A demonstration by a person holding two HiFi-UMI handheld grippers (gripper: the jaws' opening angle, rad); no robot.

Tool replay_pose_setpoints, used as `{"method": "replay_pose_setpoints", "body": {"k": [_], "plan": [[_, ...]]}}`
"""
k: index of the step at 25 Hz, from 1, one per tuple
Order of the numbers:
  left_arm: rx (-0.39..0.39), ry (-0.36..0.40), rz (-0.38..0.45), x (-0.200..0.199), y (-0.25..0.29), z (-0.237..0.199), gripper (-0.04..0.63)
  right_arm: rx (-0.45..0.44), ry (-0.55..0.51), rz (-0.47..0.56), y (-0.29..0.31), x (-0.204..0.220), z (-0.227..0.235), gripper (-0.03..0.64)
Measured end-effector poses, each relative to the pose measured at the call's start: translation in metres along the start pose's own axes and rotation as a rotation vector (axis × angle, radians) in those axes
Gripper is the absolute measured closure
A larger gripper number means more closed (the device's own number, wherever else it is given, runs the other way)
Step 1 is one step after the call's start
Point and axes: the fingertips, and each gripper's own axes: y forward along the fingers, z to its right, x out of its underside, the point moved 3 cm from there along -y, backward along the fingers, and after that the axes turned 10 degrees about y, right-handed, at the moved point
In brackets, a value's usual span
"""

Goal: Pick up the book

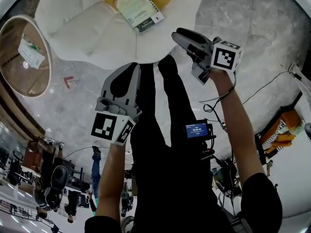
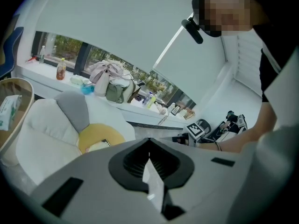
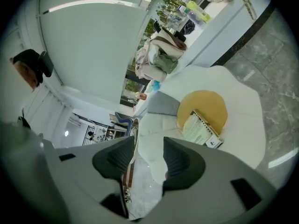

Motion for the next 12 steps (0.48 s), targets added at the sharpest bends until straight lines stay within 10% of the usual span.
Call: {"method": "replay_pose_setpoints", "body": {"k": [12], "plan": [[-0.037, -0.005, -0.001, 0.028, 0.032, -0.025, 0.581, 0.063, -0.05, -0.135, 0.043, -0.012, 0.087, 0.379]]}}
